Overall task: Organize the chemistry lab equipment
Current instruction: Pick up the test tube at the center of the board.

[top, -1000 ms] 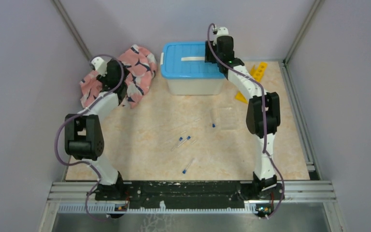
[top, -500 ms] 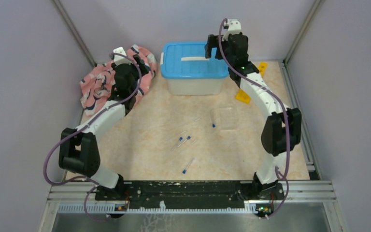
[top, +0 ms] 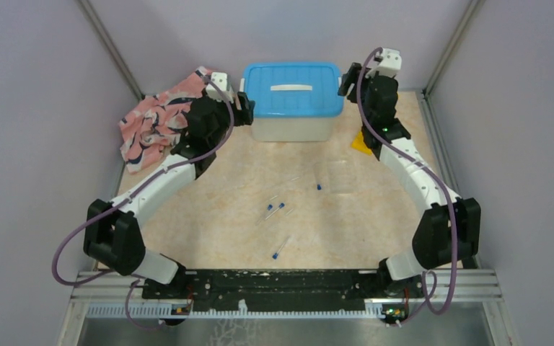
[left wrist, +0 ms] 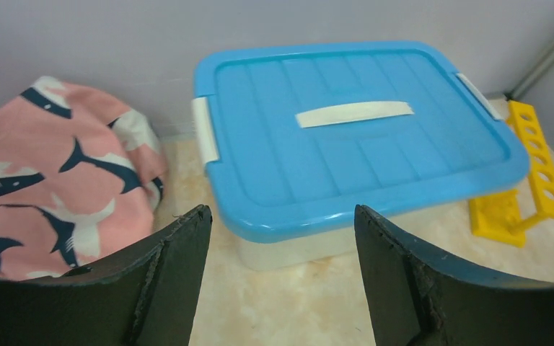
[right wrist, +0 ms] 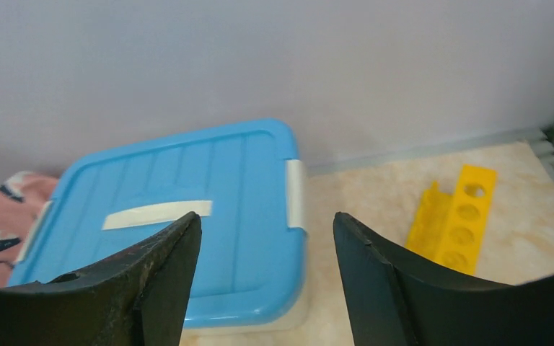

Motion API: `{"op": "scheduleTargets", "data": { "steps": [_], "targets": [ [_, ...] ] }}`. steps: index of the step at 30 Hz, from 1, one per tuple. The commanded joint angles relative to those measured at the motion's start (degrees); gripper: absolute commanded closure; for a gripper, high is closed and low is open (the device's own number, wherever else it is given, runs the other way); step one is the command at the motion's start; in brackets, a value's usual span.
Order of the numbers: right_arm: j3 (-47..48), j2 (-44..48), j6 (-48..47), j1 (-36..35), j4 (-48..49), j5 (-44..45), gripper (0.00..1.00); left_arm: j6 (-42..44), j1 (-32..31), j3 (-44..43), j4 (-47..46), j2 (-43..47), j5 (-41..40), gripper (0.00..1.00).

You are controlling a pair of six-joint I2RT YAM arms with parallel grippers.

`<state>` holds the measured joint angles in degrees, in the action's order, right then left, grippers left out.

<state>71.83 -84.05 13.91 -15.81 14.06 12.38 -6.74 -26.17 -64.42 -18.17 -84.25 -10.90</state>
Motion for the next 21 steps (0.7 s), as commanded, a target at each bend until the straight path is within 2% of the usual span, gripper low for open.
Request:
{"op": "scheduleTargets", "data": {
  "steps": [1, 6, 15, 21],
  "targets": [
    [6.9, -0.8, 4.0, 2.1, -16.0, 12.2, 0.32, 3.8, -3.3, -5.2, 6.1, -0.9, 6.5, 0.22],
    [4.8, -1.6, 5.4, 3.2, -21.8, 16.4, 0.3, 5.6, -7.2, -7.9, 11.5, -3.1, 8.6, 0.22],
    [-5.7, 2.6, 3.9, 2.9, -24.0, 8.9, 0.27, 3.8, -12.9, -10.7, 21.2, -8.3, 8.0, 0.22],
    [-8.8, 3.4, 2.0, -3.7, -26.3, 11.7, 0.27, 0.9, -16.2, -9.3, 27.9, -9.9, 7.2, 0.25]
  ]
}}
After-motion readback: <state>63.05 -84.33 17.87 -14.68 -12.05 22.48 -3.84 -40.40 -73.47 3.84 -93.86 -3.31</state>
